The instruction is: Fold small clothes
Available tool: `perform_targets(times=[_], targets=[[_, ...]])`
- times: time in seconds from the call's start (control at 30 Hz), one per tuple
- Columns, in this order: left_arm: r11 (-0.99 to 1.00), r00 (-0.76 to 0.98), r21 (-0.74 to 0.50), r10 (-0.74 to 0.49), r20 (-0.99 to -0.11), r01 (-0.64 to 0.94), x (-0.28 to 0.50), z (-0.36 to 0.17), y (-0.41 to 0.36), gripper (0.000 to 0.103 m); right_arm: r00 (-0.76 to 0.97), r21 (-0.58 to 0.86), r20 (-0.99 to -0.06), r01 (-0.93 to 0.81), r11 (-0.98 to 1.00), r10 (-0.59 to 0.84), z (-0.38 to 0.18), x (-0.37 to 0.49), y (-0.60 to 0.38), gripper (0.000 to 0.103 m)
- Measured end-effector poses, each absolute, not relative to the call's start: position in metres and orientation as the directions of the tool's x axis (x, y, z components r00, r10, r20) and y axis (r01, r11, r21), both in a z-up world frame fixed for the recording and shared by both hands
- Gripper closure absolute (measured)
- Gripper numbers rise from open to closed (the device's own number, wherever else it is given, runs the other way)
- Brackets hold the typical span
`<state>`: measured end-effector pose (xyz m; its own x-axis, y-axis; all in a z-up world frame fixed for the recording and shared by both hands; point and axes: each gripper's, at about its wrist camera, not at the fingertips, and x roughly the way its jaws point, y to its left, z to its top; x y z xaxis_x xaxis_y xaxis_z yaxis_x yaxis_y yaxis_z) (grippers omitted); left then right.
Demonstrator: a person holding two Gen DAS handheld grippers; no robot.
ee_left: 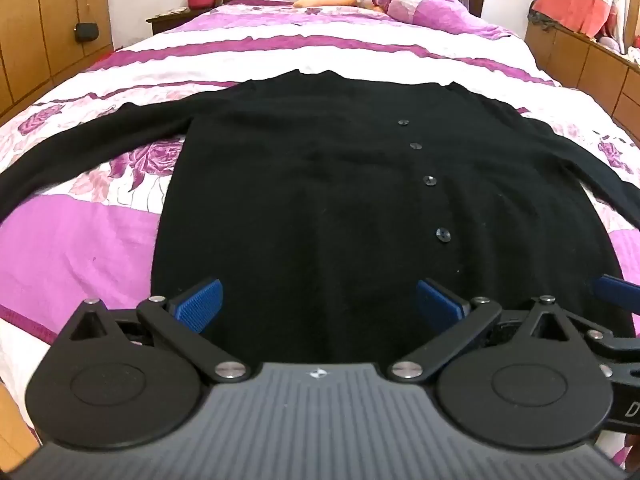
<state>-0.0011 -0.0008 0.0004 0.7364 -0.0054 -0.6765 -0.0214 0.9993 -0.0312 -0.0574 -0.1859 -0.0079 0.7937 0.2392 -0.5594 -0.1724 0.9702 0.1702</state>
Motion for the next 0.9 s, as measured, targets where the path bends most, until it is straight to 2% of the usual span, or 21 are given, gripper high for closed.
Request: perform_targets(times=[0.9], targets=[[0.998,0.724,-0.044,-0.001,-0.69,-0.041,-0.003,0.004,0.004,0.0,0.79,0.176,-0.563,-0.171,0.969,0.242,-0.009,-0.057,-0.189,0.0]])
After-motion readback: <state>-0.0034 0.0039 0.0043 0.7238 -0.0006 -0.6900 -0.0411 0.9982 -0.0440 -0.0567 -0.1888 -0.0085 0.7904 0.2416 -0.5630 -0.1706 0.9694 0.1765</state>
